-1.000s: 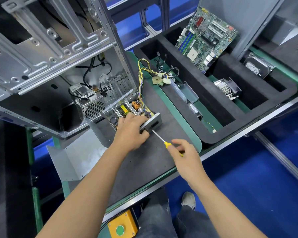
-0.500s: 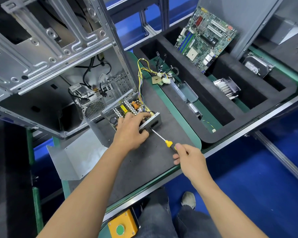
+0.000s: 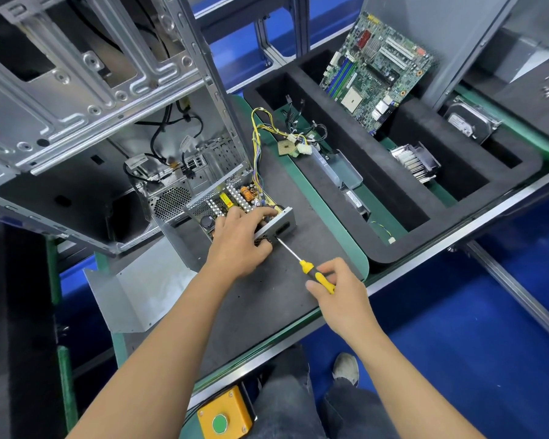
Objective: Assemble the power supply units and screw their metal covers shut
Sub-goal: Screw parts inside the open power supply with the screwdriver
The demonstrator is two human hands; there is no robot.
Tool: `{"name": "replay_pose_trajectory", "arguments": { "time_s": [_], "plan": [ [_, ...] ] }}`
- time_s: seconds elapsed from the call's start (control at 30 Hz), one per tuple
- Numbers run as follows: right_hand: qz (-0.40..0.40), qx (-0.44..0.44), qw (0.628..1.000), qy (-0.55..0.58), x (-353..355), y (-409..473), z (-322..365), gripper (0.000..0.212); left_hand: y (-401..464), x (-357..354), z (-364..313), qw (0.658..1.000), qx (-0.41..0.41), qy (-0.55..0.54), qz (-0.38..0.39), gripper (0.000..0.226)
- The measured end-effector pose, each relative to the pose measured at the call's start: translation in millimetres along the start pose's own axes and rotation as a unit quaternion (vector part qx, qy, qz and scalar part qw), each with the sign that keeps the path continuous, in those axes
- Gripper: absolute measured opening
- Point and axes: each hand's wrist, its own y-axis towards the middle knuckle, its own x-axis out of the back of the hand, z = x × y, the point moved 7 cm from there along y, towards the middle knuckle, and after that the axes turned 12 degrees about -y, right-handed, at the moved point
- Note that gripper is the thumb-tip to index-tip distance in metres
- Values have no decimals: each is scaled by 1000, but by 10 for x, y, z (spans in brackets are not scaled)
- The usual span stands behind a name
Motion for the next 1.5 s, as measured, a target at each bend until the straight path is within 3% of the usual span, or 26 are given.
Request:
{"name": "replay_pose_trajectory", "arguments": {
  "time_s": [0.03, 0.13, 0.17, 0.23, 0.33, 0.4, 0.47, 0.57, 0.63, 0.7, 0.8, 0.87, 0.93, 1.03, 1.1, 1.17, 1.27, 1.33, 1.43, 1.5],
  "plan": [
    [9, -7, 1000, -1, -7, -4, 5, 5, -3, -1, 0, 1000, 1, -1, 0, 57],
    [41, -17, 999, 22, -54, -17, -1, 17, 11, -9, 15, 1000, 8, 1, 4, 57],
    [32, -9, 999, 34, -41, -11, 15, 13, 13, -9, 19, 1000, 10, 2, 3, 57],
    [6, 8, 1000, 19, -6, -21, 53, 24, 5, -11, 16, 1000, 10, 2, 3, 57],
    [-34, -12, 999, 39, 67, -6, 32, 9, -5, -16, 32, 1000, 14, -3, 5, 57],
    [-8, -30, 998, 48, 39, 6, 29, 25, -3, -20, 45, 1000, 21, -1, 8, 57],
    [14, -14, 998, 59, -1, 5, 68, 12, 2, -24, 53, 1000, 24, 1, 10, 57],
    [-16, 9, 999, 26, -6, -10, 91, 23, 2, -30, 70, 999, 33, 2, 14, 58],
    [-36, -9, 999, 37, 22, -11, 50, 11, 3, -38, 84, 999, 38, 3, 16, 58],
    [-12, -25, 999, 29, -10, -9, 34, 24, 6, -42, 93, 999, 40, 4, 17, 58],
    [14, -1, 999, 33, -72, -22, 96, 5, 7, -41, 86, 999, 33, 5, 14, 58],
    [-12, 0, 1000, 22, -84, -26, 65, 25, 6, -34, 77, 1000, 27, 4, 12, 58],
    [-42, -5, 999, 23, -49, -38, 46, 11, 2, -33, 67, 1000, 22, 4, 9, 57],
    [-26, 3, 999, 18, -110, -65, 70, 25, 2, -30, 62, 1000, 21, 2, 10, 58],
    [-29, 18, 999, 32, -119, -73, 110, 5, 3, -33, 60, 1000, 18, 4, 11, 57],
    [-38, 25, 999, 15, -137, -77, 120, 27, 5, -30, 65, 1000, 18, 7, 11, 57],
    [-67, -11, 996, 53, -83, -89, 38, 10, 4, -19, 53, 1000, 13, 8, 5, 58],
    [-58, -28, 997, 49, -70, -93, 29, 28, -6, -9, 19, 1000, 1, 7, 3, 59],
    [-21, -5, 998, 63, -133, -84, 125, 19, -10, -7, 1, 1000, -6, 7, 5, 59],
    [-29, 8, 999, 40, -146, -90, 165, 34, -2, -17, 29, 1000, 4, 4, 7, 59]
  ]
}}
